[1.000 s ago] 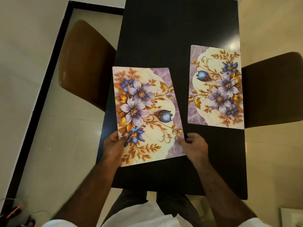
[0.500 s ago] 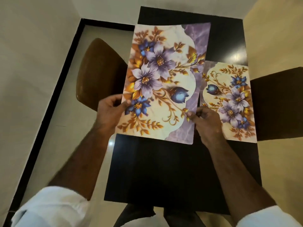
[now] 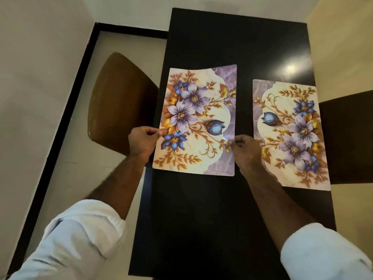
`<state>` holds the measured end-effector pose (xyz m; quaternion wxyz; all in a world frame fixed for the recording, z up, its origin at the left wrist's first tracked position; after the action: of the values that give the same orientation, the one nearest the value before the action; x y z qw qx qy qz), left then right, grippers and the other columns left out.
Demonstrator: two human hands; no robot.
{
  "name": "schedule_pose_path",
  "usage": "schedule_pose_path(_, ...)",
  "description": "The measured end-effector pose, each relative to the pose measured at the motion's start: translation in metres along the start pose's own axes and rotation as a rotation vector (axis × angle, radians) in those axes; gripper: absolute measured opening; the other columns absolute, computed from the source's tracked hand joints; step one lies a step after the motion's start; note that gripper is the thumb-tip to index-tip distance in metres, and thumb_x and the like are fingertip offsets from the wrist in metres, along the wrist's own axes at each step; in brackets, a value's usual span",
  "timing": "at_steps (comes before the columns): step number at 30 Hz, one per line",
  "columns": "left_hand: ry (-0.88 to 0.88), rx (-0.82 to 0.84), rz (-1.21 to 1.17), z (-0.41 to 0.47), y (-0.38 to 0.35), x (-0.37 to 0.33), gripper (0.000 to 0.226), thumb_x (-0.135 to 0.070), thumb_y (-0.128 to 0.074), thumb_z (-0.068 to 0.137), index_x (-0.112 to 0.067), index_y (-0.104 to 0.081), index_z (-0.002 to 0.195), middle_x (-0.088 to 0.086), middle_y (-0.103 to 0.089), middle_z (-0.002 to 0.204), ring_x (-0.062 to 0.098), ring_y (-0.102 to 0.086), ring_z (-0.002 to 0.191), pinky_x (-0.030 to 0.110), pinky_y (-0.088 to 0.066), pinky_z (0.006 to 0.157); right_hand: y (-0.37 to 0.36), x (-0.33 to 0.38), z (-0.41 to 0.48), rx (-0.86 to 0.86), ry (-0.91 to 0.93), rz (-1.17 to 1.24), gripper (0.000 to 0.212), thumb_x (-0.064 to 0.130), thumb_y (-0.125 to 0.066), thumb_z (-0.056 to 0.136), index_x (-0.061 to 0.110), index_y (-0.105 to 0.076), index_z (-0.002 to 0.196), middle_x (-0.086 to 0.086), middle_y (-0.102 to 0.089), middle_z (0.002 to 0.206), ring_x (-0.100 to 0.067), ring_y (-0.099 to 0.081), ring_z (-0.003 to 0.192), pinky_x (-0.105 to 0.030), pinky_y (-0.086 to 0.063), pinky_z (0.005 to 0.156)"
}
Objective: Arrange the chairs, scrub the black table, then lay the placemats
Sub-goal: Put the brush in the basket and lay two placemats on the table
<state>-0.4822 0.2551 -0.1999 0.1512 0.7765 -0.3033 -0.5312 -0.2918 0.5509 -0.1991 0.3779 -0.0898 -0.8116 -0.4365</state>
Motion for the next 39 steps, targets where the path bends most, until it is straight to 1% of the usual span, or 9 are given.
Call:
schedule_pose_path(3,-0.042,-0.05,0.058,0.007,-0.005,0.007,0.028,-0.031,-0.085,0.096,-0.009,-0.084,0.114,0.001,-0.08,0.105,0.015,-0.074,0.089,0.024,-0.054,0.066,-0.013,-0.003,0.003,-0.003,0.004,-0.052,0.028,0.03,-0.085,0.097,0.013,-0.08,0.118,-0.001,-0.081,0.109,-0.017,-0.075,0.098,-0.042,-0.068,0.089)
schedule_pose_path(6,-0.088,-0.084,0.108,0.012,-0.004,0.014,0.031,-0.034,-0.085,0.097,-0.008,-0.084,0.115,0.004,-0.082,0.107,0.016,-0.075,0.088,0.023,-0.054,0.067,-0.02,-0.001,0.006,-0.038,0.032,-0.121,0.035,0.032,-0.085,0.098,0.012,-0.08,0.127,-0.002,-0.082,0.118,-0.01,-0.069,0.094,-0.019,-0.056,0.074)
schedule_pose_path(8,-0.128,-0.102,0.146,0.016,-0.003,0.018,0.032,-0.035,-0.085,0.098,-0.007,-0.084,0.115,0.006,-0.083,0.108,0.021,-0.077,0.091,0.029,-0.059,0.074,-0.023,0.0,0.007,-0.059,0.051,-0.145,0.042,0.036,-0.086,0.096,0.014,-0.08,0.131,-0.002,-0.082,0.12,-0.007,-0.069,0.092,-0.014,-0.051,0.07)
schedule_pose_path(11,-0.153,-0.122,0.161,0.02,-0.001,0.022,0.034,-0.035,-0.084,0.098,-0.006,-0.085,0.116,0.008,-0.084,0.108,0.022,-0.078,0.092,0.036,-0.063,0.079,-0.027,0.001,0.005,-0.062,0.06,-0.128,0.048,0.039,-0.086,0.096,0.014,-0.079,0.136,-0.003,-0.082,0.122,-0.013,-0.075,0.096,-0.026,-0.062,0.08)
schedule_pose_path(16,-0.157,-0.138,0.148,0.021,0.0,0.024,0.036,-0.037,-0.083,0.098,-0.006,-0.084,0.118,0.007,-0.084,0.108,0.015,-0.074,0.088,0.023,-0.055,0.068,-0.031,0.003,0.005,-0.061,0.107,-0.135,0.047,0.038,-0.083,0.099,0.012,-0.078,0.138,-0.005,-0.081,0.122,-0.012,-0.07,0.094,-0.033,-0.063,0.085)
schedule_pose_path(19,-0.147,-0.118,0.131,0.024,0.001,0.025,0.039,-0.04,-0.084,0.097,-0.007,-0.085,0.119,0.007,-0.084,0.109,0.02,-0.079,0.091,0.031,-0.062,0.073,-0.032,0.003,0.005,-0.078,0.122,-0.151,0.047,0.039,-0.085,0.097,0.012,-0.079,0.136,-0.005,-0.083,0.12,-0.017,-0.076,0.096,-0.04,-0.068,0.086)
schedule_pose_path(23,-0.157,-0.118,0.141,0.022,0.0,0.023,0.037,-0.038,-0.083,0.098,-0.007,-0.084,0.118,0.007,-0.084,0.107,0.014,-0.074,0.085,0.02,-0.051,0.064,-0.034,0.003,0.004,-0.095,0.12,-0.159,0.048,0.037,-0.085,0.097,0.011,-0.078,0.137,-0.006,-0.082,0.12,-0.019,-0.077,0.097,-0.038,-0.067,0.085)
schedule_pose_path(29,-0.167,-0.123,0.147,0.021,0.002,0.022,0.038,-0.038,-0.083,0.098,-0.006,-0.084,0.119,0.008,-0.084,0.107,0.018,-0.076,0.088,0.02,-0.051,0.065,-0.036,0.001,0.0,-0.113,0.125,-0.196,0.048,0.036,-0.084,0.098,0.009,-0.078,0.136,-0.009,-0.082,0.12,-0.022,-0.077,0.099,-0.028,-0.058,0.081)
schedule_pose_path(39,-0.149,-0.106,0.167,0.022,0.003,0.02,0.039,-0.036,-0.085,0.096,-0.005,-0.083,0.119,0.011,-0.083,0.11,0.024,-0.077,0.091,0.042,-0.065,0.08,-0.036,0.005,0.001,-0.117,0.086,-0.205,0.05,0.036,-0.085,0.097,0.008,-0.077,0.138,-0.008,-0.081,0.124,-0.022,-0.078,0.105,-0.024,-0.055,0.083)
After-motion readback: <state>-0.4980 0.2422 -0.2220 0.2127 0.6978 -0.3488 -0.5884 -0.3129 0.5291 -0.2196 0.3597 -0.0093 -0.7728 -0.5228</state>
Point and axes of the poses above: each hand's wrist, its own z-axis towards the middle knuckle, its own y-axis out of the back of the hand, x = y × z, the point moved 3 cm from there along z, towards the middle knuckle
